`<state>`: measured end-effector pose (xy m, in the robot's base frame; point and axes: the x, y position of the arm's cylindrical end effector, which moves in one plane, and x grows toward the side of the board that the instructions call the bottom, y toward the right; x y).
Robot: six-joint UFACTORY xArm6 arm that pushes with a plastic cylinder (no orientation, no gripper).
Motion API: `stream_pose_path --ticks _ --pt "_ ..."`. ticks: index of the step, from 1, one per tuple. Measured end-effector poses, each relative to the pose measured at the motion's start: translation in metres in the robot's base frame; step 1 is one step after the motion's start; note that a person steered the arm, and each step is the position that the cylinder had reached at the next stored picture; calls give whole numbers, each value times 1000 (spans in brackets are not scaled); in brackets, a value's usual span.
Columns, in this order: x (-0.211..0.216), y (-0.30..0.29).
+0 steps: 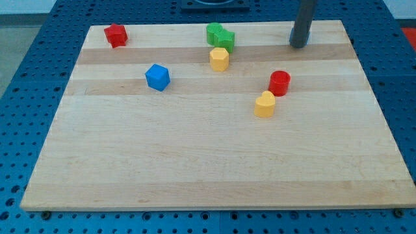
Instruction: Move the triangle to the top right of the board
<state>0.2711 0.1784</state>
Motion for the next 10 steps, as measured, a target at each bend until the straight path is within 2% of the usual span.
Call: stream_pose_path --ticks 3,5,10 --pt "-5 -8" --pt "-27 -35" --pt "-28 -8"
